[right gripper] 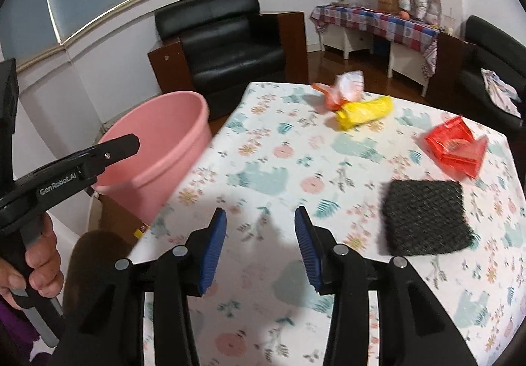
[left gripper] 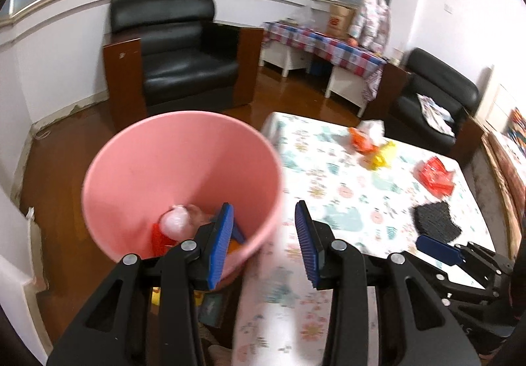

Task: Collect trash
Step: 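Move both tools back over the table toward the yellow bag and red chip bag, then grasp the yellow plastic bag with the left tool while the right tool grasps the red chip bag, then carry both bags over the pink bucket and open both tools to drop them, then move both tools back over the table toward the black foam net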

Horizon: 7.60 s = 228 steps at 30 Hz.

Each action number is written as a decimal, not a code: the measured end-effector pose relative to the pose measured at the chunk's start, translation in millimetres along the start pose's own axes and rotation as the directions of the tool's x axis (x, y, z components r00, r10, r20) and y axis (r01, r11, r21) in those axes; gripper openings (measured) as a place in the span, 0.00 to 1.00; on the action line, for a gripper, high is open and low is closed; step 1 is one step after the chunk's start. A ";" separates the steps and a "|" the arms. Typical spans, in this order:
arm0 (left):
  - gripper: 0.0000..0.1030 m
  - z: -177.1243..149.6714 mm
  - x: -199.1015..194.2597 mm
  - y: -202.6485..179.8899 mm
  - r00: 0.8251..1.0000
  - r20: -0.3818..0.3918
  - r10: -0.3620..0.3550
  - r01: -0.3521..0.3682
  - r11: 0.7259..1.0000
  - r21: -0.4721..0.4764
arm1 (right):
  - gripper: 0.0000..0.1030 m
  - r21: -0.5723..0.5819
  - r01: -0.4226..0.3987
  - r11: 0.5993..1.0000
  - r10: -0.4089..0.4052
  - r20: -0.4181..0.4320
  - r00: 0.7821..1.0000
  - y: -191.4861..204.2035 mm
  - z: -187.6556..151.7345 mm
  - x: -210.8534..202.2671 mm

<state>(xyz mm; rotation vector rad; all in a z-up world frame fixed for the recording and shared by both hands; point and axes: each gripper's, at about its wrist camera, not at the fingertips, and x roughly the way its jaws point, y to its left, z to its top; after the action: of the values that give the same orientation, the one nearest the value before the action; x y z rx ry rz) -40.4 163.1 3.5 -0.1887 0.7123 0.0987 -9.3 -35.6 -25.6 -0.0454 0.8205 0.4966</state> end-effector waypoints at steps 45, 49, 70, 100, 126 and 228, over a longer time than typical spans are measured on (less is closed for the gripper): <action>0.38 47.0 110.5 -174.2 0.980 -0.099 -0.172 0.194 0.934 0.301 | 0.42 0.438 0.134 0.889 -0.176 0.055 0.983 -213.7 -24.1 -45.7; 0.38 55.0 130.5 -185.0 0.979 -0.107 -0.172 0.199 0.918 0.344 | 0.42 0.457 0.128 0.880 -0.168 0.048 0.985 -222.1 -19.9 -40.5; 0.15 39.2 187.2 -194.7 0.970 -0.184 -0.161 0.219 0.903 0.369 | 0.48 0.440 0.127 0.889 -0.159 0.037 0.986 -236.3 3.0 -13.5; 0.13 5.5 73.2 -165.9 0.972 -0.125 -0.201 0.218 0.965 0.148 | 0.00 0.277 0.038 0.960 -0.060 0.072 0.996 -209.3 20.0 -15.6; 0.13 -31.5 -27.5 -107.8 0.986 0.008 -0.166 0.165 0.980 0.108 | 0.00 0.186 -0.076 0.980 0.040 0.188 0.981 -67.7 -6.3 -95.7; 0.38 -5.7 -5.7 90.3 0.996 0.035 0.081 -0.073 0.978 -0.194 | 0.31 -0.133 -0.274 0.953 0.276 0.000 0.961 121.6 53.4 58.0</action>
<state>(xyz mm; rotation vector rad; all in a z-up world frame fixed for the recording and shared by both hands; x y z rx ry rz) -62.2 250.2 -9.5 -0.3439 0.6671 0.2456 7.2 107.7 -11.9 -0.0482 0.7780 0.8139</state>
